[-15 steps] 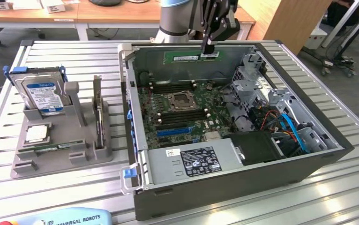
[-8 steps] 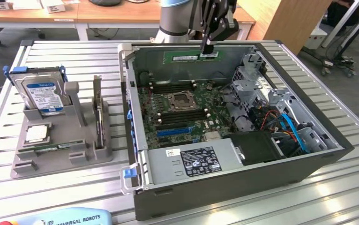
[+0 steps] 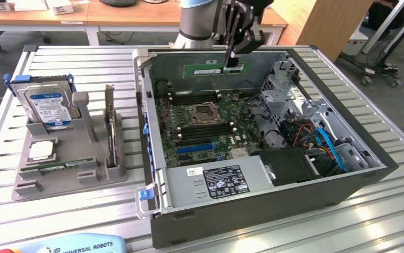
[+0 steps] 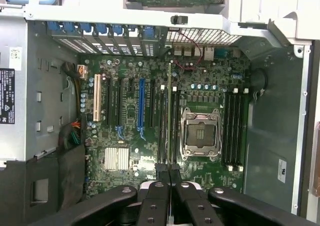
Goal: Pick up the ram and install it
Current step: 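Pick up the ram and move it above insertion slot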
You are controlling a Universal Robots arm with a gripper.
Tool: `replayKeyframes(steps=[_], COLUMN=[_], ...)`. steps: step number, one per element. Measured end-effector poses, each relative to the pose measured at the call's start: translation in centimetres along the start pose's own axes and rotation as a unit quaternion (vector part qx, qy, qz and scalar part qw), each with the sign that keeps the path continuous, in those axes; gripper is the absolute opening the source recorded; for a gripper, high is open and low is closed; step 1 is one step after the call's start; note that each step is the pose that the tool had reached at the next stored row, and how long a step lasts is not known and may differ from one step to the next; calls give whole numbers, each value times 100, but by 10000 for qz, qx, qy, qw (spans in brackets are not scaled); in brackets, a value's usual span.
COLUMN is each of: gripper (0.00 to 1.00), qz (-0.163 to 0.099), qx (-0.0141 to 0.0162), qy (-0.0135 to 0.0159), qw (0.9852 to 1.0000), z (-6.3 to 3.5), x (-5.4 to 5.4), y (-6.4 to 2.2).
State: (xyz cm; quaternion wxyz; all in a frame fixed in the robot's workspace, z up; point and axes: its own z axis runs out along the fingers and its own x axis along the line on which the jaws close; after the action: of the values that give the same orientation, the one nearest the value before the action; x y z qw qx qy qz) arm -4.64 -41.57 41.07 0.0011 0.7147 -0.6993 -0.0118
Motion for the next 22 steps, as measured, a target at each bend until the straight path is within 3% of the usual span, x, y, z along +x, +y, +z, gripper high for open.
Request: replayKeyframes(steps=[22], gripper=[11], qz=[6], qx=[0], qy=[0], qw=[10000], z=[195], x=[3], y=[-4])
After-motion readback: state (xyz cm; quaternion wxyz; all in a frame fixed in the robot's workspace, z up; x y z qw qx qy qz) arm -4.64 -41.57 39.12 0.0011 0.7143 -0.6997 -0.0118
